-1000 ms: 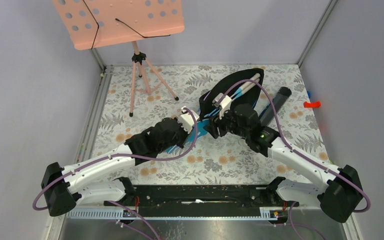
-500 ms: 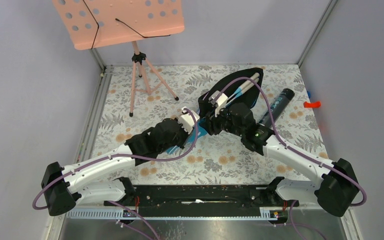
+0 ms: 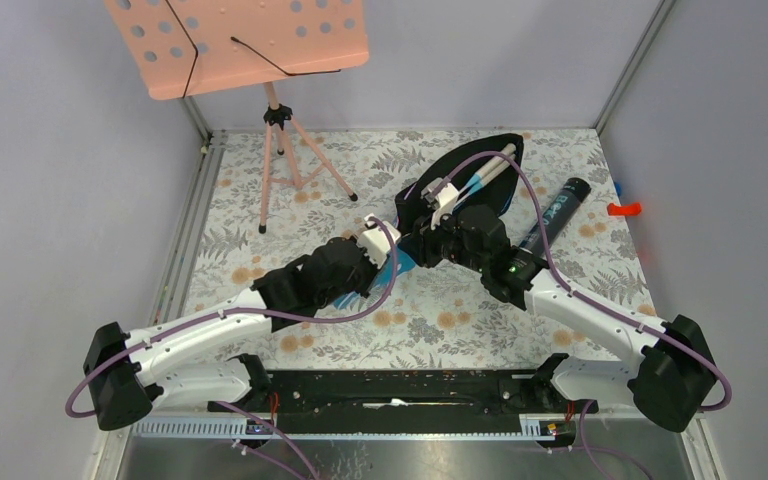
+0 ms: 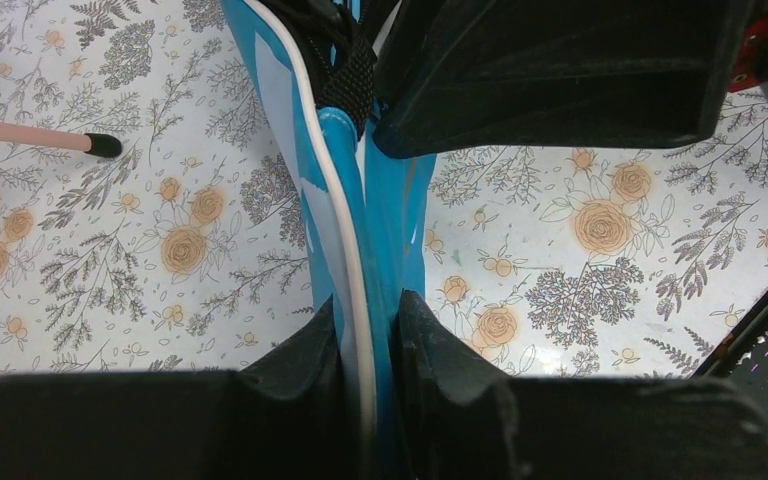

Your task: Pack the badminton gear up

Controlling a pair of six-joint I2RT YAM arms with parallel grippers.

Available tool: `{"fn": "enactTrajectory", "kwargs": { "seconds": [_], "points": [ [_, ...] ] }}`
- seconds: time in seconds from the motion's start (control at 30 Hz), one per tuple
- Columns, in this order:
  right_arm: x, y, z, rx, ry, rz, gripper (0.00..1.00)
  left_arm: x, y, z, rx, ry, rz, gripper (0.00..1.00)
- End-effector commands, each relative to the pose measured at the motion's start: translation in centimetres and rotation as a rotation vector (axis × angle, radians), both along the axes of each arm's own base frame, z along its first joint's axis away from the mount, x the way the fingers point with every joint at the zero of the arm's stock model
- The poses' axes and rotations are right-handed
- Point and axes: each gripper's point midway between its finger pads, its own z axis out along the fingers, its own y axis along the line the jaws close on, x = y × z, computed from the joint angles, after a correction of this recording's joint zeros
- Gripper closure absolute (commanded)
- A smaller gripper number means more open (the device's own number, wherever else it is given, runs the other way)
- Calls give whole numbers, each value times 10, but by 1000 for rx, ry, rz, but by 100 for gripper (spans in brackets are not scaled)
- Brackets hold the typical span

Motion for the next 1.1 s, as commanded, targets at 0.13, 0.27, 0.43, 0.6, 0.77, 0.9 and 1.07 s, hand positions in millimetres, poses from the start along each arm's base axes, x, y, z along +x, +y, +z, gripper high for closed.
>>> {"fn": "enactTrajectory", "kwargs": {
  "seconds": [0.13,0.27,0.43,0.6,0.77,0.9,1.07],
  "points": [
    [-11,29,58,155,-62,85,75,-18,-20,-7,-23,43,-95,100],
    [-18,33,64,173,-59,110,83,-18,-20,-7,-22,42,-92,100],
    [-14,26,56,125,-49,65,100,-18,-18,-7,-23,40,-86,100],
    [7,-11,36,-56,-78,-117,100,-19,-9,-6,-21,35,-54,100],
    [24,-55,22,-255,-139,-284,100,-22,-3,-5,-30,28,-50,100],
    [32,-75,22,-343,-186,-347,100,-22,4,-5,-31,15,-40,100],
    [20,-58,23,-287,-180,-238,100,-25,6,-6,-30,8,-53,100]
  ]
}}
